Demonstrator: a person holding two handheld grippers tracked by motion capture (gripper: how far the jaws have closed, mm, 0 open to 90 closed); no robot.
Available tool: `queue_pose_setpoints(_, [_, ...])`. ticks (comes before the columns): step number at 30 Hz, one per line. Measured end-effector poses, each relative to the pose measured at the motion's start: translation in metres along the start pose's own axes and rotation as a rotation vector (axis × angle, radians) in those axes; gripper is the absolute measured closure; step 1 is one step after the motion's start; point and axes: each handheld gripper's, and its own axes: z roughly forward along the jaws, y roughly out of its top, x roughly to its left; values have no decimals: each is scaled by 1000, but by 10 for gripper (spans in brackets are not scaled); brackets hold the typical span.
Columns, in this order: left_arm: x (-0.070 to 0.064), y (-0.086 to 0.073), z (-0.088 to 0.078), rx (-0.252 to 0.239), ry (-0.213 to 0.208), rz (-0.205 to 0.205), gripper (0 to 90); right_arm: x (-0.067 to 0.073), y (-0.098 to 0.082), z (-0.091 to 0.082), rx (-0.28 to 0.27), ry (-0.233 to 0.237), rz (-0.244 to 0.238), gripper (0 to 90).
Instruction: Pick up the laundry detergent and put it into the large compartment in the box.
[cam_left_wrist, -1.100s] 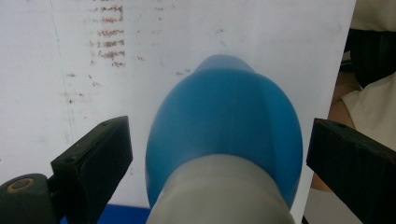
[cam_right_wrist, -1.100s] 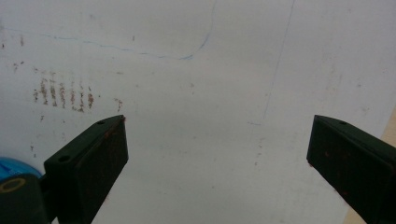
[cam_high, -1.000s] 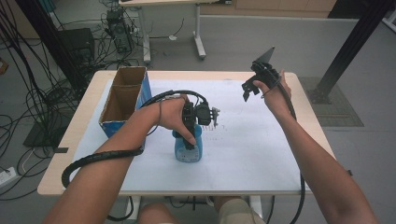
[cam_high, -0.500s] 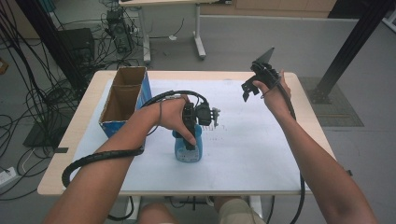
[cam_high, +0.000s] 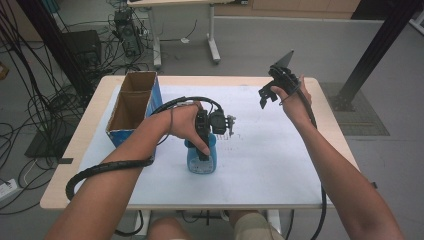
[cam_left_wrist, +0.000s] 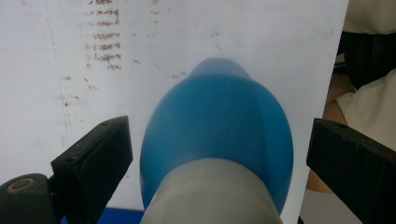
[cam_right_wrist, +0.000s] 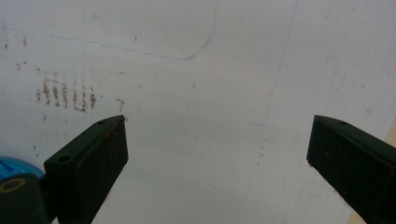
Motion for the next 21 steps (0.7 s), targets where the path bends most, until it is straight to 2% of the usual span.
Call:
queue_pose_setpoints(9, [1,3,0,1,-1,12,74,0,0,0,1,-2,-1,51])
queue_pose_setpoints(21, [0,2,-1,3,-1,7,74,0,-1,-1,-2,0,0,51])
